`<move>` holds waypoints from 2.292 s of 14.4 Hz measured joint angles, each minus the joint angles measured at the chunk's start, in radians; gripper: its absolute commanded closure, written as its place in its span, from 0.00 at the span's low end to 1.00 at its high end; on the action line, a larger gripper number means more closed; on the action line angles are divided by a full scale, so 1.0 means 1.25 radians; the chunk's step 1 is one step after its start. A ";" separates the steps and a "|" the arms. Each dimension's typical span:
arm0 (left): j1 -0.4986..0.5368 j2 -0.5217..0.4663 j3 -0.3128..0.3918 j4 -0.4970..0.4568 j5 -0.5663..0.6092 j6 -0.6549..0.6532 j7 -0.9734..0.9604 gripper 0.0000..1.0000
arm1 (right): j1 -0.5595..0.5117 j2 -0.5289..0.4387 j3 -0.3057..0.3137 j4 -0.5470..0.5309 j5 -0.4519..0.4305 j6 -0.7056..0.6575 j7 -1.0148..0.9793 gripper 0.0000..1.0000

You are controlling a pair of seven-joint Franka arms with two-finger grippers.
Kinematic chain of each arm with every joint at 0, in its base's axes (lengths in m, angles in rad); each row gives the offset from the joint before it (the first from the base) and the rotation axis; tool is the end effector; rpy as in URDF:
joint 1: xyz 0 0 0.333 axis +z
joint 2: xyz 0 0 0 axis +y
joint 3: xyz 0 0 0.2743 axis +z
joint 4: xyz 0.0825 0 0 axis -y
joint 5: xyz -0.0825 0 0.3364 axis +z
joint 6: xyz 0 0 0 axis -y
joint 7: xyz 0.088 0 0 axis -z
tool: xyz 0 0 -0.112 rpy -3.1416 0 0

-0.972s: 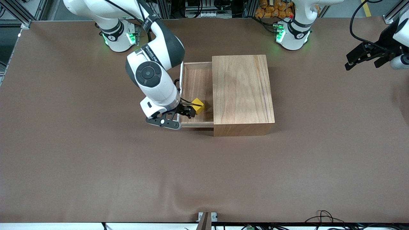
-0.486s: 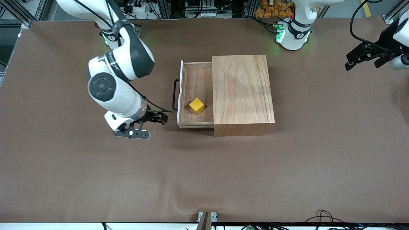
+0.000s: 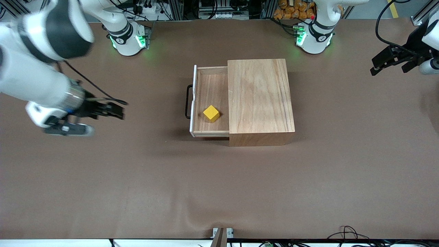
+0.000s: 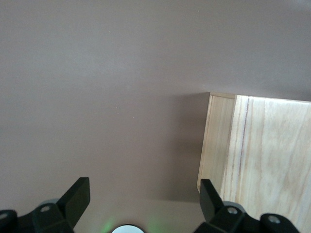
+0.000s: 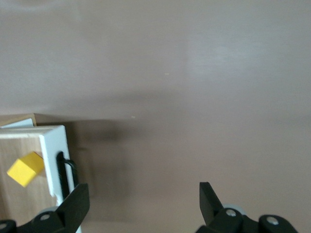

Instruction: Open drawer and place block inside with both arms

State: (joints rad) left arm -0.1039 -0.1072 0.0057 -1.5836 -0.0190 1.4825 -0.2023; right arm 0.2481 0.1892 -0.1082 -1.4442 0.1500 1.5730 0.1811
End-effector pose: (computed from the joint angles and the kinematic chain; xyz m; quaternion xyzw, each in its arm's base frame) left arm 0.4660 -0.0480 0.6170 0.9986 0.0511 0.0016 0.0101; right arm 0.5460 0.0989 0.5325 -0.9972 0.0223 0.0396 0.0592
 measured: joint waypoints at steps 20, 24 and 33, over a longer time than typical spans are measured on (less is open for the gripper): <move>0.000 0.000 0.000 0.000 0.000 0.001 0.000 0.00 | -0.249 -0.220 0.108 -0.099 -0.111 -0.101 -0.204 0.00; 0.000 0.000 0.000 0.000 0.000 0.003 0.000 0.00 | -0.248 -0.227 0.110 -0.098 -0.111 -0.100 -0.204 0.00; 0.002 0.000 0.002 0.017 0.000 0.005 0.000 0.00 | -0.241 -0.237 0.085 -0.098 -0.111 -0.114 -0.125 0.00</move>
State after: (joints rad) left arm -0.1010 -0.1072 0.0082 -1.5623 -0.0190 1.4885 -0.2022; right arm -0.0534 -0.1065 -0.0018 -1.5670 0.0114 1.4303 0.0246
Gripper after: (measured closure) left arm 0.000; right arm 0.000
